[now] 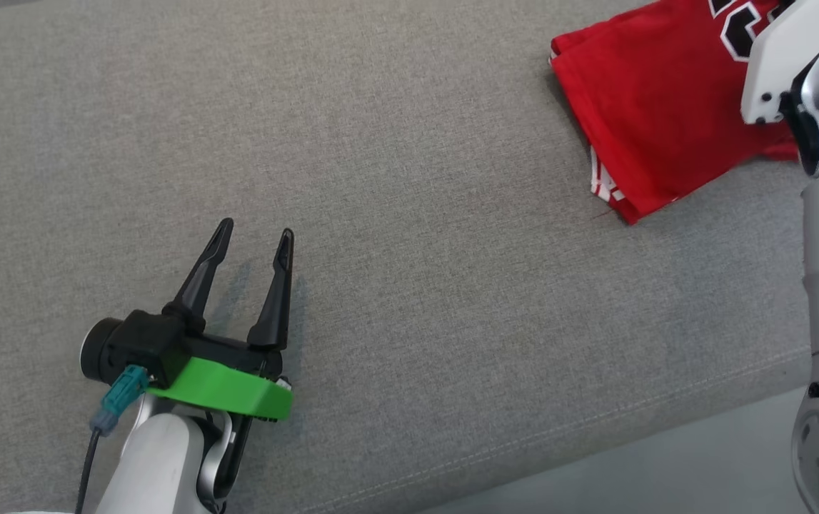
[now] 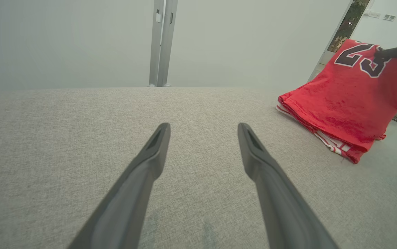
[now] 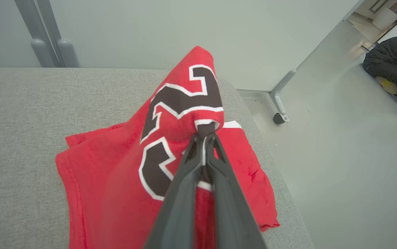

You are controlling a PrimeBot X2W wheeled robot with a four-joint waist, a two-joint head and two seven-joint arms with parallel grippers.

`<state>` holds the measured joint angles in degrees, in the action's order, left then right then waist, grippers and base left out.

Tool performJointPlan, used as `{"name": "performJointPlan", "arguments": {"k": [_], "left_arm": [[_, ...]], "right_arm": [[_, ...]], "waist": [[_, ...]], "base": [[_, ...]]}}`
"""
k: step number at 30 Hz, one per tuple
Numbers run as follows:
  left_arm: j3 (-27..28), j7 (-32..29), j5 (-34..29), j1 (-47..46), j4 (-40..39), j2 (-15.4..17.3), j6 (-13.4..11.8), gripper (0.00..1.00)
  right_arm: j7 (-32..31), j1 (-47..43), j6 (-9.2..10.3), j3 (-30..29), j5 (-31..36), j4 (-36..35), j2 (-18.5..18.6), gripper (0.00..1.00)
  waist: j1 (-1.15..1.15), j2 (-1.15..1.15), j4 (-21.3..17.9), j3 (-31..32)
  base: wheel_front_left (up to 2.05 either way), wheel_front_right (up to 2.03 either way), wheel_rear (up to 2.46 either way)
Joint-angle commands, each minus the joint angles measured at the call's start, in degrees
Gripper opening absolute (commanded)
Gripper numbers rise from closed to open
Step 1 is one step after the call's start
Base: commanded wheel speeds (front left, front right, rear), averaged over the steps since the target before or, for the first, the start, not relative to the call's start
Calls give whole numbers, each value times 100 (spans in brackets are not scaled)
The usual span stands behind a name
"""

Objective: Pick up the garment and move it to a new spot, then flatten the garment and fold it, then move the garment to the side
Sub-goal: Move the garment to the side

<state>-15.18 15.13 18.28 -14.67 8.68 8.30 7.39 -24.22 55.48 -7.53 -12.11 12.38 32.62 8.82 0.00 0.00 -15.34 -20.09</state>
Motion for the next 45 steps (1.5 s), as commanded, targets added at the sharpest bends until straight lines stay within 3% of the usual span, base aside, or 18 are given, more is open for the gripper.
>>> {"name": "performJointPlan", "arguments": {"k": [1, 9, 18, 19, 20, 27, 35, 42, 45], "left_arm": [[-11, -1, 25, -122, -26, 68, 15, 100], [-203, -1, 72, -305, -66, 222, 15, 100], [-342, -1, 80, -383, -59, 327, 15, 100], [-365, -1, 77, -397, -66, 330, 15, 100], [-386, -1, 77, -401, -68, 336, 15, 100], [-492, -1, 54, -458, -97, 347, 15, 100], [-239, -1, 5, -299, -96, 260, -22, 100], [274, -1, -246, -33, -10, 0, -298, 100], [557, -1, 43, 152, 69, -210, -281, 100]], "right_arm": [[46, 155, 9, -13, 70, 28, 70, 0], [49, 654, 9, -194, 192, 279, 602, 0], [152, 464, 9, -500, 475, 561, 1235, 0], [213, 443, 9, -544, 534, 595, 1270, 40], [275, 446, 9, -618, 617, 607, 1307, 100], [875, 407, 9, -839, 1054, 770, 1426, 100], [1441, 288, 9, -906, 996, 1191, 1151, 100], [2220, -111, 9, -822, -4, 1150, 541, 100], [2464, -429, 9, -627, -649, 1024, 352, 100]], "waist": [[0, 0, -74, -237], [0, 0, 79, -517], [0, 0, 337, -712], [0, 0, 360, -729], [0, 0, 382, -740], [0, 0, 487, -689], [0, 0, 583, -371], [0, 0, 759, 140], [0, 0, 886, 447]], "base": [[0, 0, 0], [0, 0, 0], [0, 0, 0], [0, 0, 0], [0, 0, 0], [0, 0, 0], [0, 0, 0], [0, 0, 0], [0, 0, 0]]}}
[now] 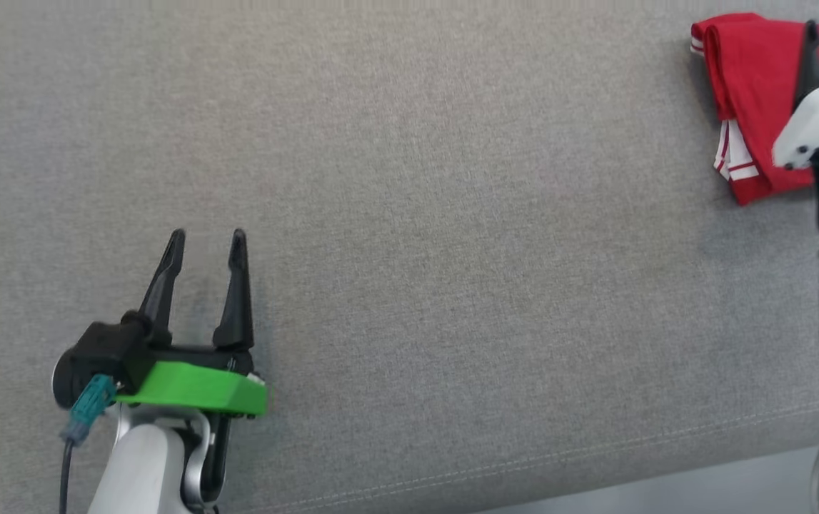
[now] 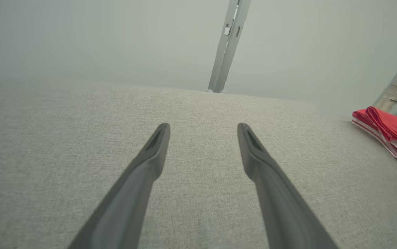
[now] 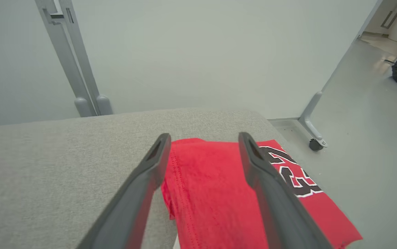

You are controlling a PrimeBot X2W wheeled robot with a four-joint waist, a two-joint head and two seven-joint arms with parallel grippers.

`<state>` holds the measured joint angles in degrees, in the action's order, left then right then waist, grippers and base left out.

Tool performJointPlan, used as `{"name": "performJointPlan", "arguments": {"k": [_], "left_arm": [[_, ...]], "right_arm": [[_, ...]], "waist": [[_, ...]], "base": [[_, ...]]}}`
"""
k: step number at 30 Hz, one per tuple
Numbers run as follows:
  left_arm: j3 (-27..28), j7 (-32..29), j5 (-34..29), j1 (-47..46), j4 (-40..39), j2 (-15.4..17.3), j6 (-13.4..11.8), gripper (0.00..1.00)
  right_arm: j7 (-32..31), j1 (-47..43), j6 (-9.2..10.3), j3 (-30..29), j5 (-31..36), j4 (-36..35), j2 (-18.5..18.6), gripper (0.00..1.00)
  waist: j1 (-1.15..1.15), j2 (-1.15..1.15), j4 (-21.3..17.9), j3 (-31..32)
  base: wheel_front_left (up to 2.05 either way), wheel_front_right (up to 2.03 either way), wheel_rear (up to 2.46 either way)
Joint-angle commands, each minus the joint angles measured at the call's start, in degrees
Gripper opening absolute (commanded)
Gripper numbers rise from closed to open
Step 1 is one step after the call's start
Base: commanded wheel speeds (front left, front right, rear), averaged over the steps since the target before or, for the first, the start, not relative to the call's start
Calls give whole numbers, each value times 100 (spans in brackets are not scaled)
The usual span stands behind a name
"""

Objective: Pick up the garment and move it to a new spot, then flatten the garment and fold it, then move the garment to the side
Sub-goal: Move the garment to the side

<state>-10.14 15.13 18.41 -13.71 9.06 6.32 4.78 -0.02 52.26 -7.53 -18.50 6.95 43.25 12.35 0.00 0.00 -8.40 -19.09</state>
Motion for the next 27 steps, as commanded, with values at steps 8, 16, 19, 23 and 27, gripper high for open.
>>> {"name": "performJointPlan", "arguments": {"k": [8, 16, 19, 23, 27], "left_arm": [[555, -2, 271, 361, 552, -153, -219, 100], [664, -157, 374, 505, 1173, -34, -323, 100], [652, -142, 333, 588, 1295, 15, -325, 100], [636, -102, 286, 712, 1332, 68, -335, 100], [641, -30, 195, 902, 1305, 116, -280, 100]], "right_arm": [[440, -1304, 9, 1180, -2020, -887, -351, 100], [1018, -2638, 8, 1936, -2693, -1760, -363, 100], [1224, -3117, 8, 1878, -2662, -2027, -438, 100], [1330, -3501, 8, 1770, -2478, -2280, -570, 100], [1335, -3940, 8, 1640, -2278, -2512, -752, 100]], "waist": [[0, 0, 492, 1152], [0, 0, 749, 1845], [0, 0, 859, 2017], [0, 0, 920, 2133], [0, 0, 956, 2255]], "base": [[0, 0, 0], [0, 0, 0], [0, 0, 0], [0, 0, 0], [0, 0, 0]]}}
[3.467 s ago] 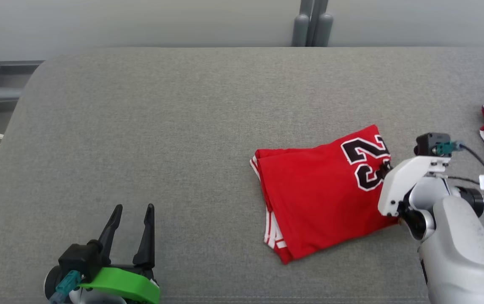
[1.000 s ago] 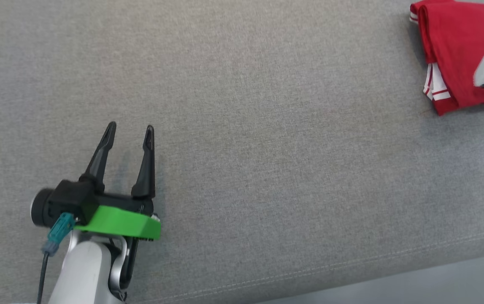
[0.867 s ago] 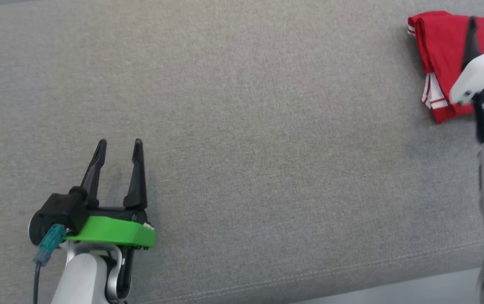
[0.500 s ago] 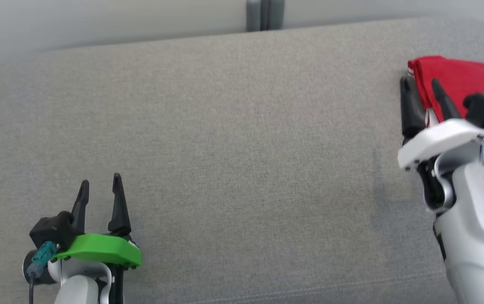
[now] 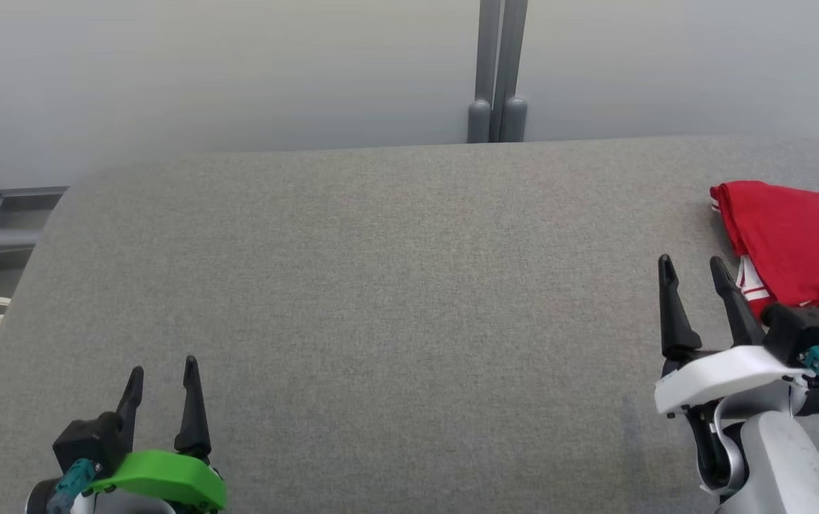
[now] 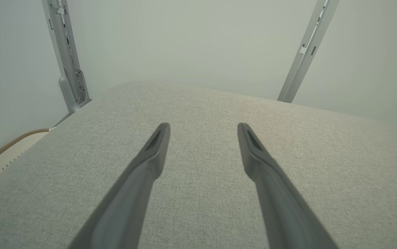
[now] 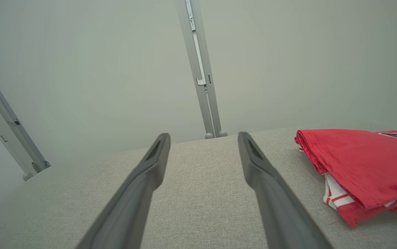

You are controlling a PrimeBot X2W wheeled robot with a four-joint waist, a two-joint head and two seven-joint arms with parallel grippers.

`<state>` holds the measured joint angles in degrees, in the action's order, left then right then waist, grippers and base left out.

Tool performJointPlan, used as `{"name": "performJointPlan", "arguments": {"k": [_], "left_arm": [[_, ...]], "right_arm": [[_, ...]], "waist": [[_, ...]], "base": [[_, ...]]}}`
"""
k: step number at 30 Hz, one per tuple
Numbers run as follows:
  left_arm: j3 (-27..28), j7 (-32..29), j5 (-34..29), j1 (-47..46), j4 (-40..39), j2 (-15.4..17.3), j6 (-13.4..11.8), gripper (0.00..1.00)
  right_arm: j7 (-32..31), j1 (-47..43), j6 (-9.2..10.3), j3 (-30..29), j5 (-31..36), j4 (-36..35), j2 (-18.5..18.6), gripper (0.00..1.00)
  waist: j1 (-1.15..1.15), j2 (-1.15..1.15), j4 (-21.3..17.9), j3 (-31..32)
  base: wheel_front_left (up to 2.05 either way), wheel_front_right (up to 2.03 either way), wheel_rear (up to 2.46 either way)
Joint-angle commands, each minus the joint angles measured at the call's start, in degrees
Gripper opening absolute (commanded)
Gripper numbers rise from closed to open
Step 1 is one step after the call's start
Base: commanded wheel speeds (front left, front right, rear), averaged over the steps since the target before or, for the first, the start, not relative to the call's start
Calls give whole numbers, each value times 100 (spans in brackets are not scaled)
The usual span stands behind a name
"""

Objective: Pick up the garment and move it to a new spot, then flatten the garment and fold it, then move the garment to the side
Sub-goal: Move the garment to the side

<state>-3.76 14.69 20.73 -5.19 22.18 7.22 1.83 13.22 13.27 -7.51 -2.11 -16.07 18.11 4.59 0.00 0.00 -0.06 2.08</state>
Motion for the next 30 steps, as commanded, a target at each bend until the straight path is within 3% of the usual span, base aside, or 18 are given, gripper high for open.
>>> {"name": "performJointPlan", "arguments": {"k": [1, 12, 30], "left_arm": [[10, 13, -47, 113, -29, 25, 25, 100], [219, 52, -357, 800, -671, -194, 244, 100], [320, 50, -660, 1019, -427, -350, 468, 100]], "right_arm": [[21, -115, 5, -26, 55, -52, -22, 100], [87, -882, 5, 76, -46, -160, -159, 100], [12, -1116, 5, 337, 229, 390, -159, 100]], "waist": [[0, 0, 124, 157], [0, 0, 164, 334], [0, 0, 111, 320]], "base": [[0, 0, 0], [0, 0, 0], [0, 0, 0]]}}
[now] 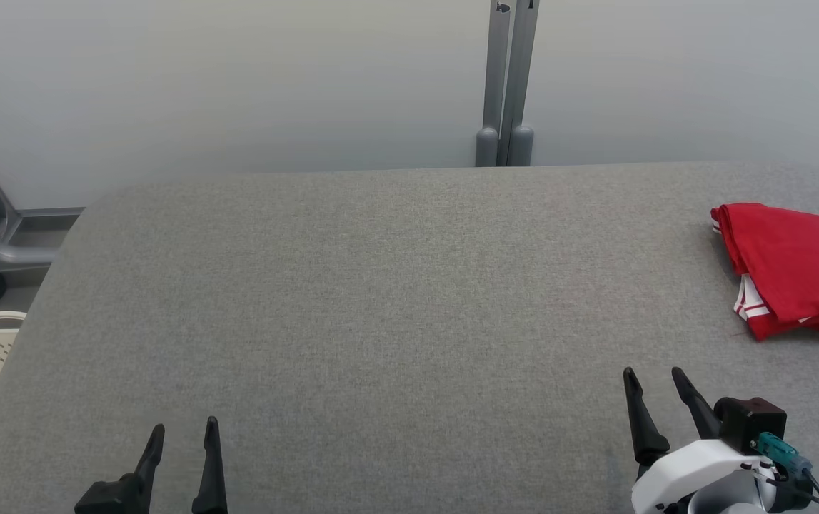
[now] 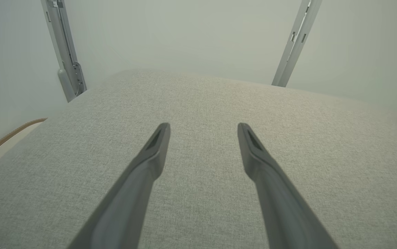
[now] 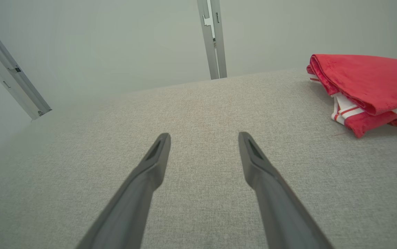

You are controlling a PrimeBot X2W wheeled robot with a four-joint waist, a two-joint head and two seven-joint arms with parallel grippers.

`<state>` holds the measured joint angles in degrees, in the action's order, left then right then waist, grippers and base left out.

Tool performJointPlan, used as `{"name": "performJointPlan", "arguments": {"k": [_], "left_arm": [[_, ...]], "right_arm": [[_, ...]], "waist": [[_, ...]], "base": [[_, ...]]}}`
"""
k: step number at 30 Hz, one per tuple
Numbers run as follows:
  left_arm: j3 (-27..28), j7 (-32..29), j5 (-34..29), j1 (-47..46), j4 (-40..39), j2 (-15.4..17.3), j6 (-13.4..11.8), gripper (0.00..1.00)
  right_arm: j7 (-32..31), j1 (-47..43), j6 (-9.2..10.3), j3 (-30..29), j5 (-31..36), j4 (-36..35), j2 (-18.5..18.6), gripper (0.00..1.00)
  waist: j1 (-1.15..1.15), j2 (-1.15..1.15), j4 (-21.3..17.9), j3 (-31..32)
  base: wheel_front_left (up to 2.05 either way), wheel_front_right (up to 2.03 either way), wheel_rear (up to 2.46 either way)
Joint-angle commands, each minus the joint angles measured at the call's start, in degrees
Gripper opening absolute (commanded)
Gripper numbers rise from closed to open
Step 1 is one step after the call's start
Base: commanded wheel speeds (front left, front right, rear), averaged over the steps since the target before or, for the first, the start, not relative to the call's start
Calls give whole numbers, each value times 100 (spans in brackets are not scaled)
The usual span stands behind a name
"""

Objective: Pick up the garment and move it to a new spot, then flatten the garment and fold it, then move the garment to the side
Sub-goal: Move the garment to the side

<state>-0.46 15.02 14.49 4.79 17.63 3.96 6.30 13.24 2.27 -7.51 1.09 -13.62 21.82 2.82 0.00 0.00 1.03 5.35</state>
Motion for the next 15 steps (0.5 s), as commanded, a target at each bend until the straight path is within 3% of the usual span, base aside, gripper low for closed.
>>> {"name": "performJointPlan", "arguments": {"k": [1, 15], "left_arm": [[-28, 17, -56, 7, 38, -27, 20, 100], [-10, 18, -126, -235, 184, -47, 67, 100]], "right_arm": [[7, 6, 5, 41, -19, 36, 16, 100], [-19, 132, 5, 144, 83, 186, 14, 100]], "waist": [[0, 0, 0, -10], [0, 0, -129, -138]], "base": [[0, 0, 0], [0, 0, 0]]}}
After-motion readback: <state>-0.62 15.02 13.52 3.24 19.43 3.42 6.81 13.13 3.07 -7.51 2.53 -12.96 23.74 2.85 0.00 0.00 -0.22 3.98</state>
